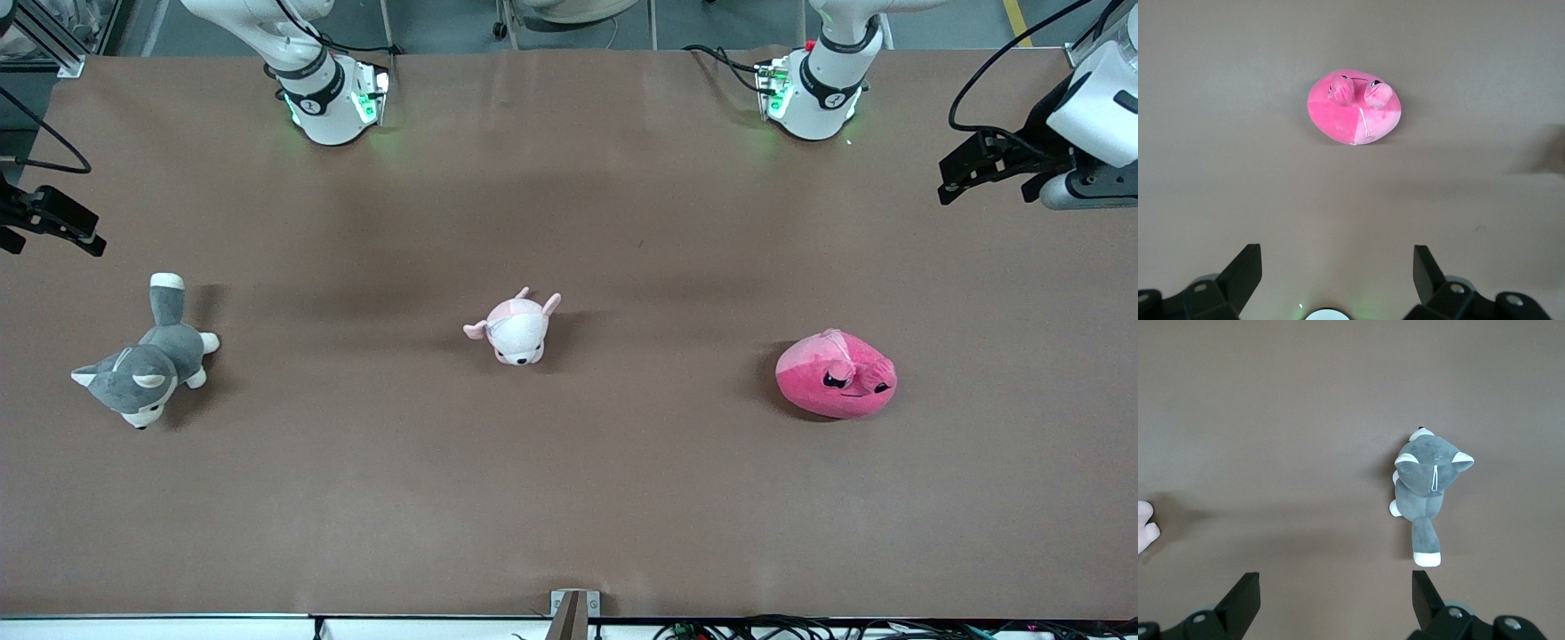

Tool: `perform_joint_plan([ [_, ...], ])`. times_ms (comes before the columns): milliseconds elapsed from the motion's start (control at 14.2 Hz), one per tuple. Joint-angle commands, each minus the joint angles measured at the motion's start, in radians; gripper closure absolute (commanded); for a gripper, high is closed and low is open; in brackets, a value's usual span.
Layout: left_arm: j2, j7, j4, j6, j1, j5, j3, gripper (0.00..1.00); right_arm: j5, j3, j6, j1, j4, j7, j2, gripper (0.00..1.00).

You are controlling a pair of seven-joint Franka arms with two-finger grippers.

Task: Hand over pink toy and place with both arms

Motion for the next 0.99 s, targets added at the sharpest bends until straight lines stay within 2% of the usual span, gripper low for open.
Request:
perform_joint_plan([
  [0,0.008,0.019,0.022,-0.006,0.006,-0.01,-0.003,0.0,-0.006,-0.01,0.006,0.008,-0.022,0.003,-0.023,0.0],
  [212,0.019,0.02,0.022,-0.004,0.012,-0.006,-0.002,0.0,-0.006,-0.01,0.006,0.007,-0.022,0.003,-0.023,0.0],
  [353,0.071,0.019,0.063,-0.003,0.014,-0.007,0.0,0.0,-0.006,-0.01,0.006,0.007,-0.022,0.003,-0.023,0.0],
  [707,0.149,0.002,0.047,0.101,0.034,-0.006,0.006,0.0,-0.006,-0.01,0.006,0.007,-0.022,0.001,-0.023,0.0],
  [918,0.164,-0.006,-0.066,0.249,0.04,-0.004,0.008,0.0,-0.009,-0.01,0.006,0.007,-0.022,0.003,-0.021,0.0],
])
